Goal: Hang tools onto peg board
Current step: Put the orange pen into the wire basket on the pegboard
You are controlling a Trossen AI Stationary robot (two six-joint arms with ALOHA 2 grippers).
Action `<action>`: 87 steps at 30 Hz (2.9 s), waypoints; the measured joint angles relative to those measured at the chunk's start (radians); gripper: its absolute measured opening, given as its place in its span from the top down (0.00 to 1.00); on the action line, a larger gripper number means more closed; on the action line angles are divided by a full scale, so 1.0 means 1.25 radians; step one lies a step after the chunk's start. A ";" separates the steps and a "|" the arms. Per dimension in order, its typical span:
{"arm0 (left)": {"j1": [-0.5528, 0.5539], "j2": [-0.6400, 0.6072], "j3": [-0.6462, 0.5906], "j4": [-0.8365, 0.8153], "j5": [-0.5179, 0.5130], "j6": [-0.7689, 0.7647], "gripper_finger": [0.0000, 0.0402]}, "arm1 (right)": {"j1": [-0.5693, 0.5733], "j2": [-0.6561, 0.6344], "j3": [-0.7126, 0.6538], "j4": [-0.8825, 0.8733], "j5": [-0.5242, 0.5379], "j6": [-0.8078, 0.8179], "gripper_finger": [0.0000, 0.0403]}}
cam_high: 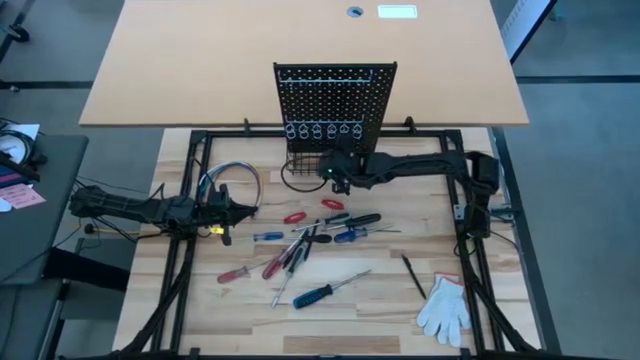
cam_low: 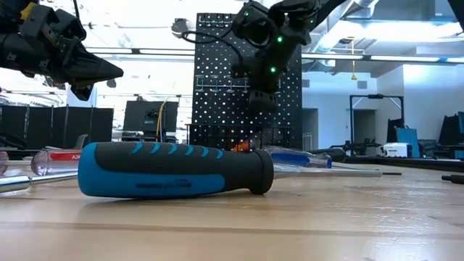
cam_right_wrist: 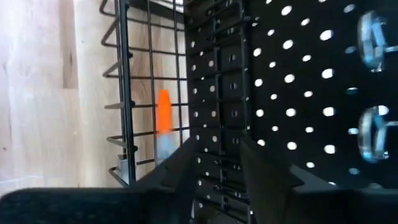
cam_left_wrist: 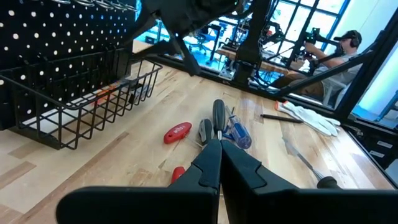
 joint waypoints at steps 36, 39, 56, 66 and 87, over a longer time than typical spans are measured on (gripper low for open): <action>0.000 0.000 0.000 0.000 0.003 0.000 1.00 | 0.404 -0.316 -0.433 -0.327 0.044 1.111 0.59; 0.000 0.000 0.000 0.000 0.002 0.000 1.00 | 0.298 -0.316 -0.510 -0.158 0.080 1.059 0.69; 0.000 0.000 0.000 0.000 0.002 0.000 1.00 | -0.157 -0.316 -0.616 0.375 -0.173 0.805 0.99; 0.000 0.000 0.000 0.000 0.003 0.000 1.00 | -0.186 -0.306 -0.616 0.378 -0.215 0.805 1.00; 0.000 0.000 0.000 0.000 0.002 0.000 1.00 | -0.178 -0.149 -0.607 0.603 -0.255 0.698 1.00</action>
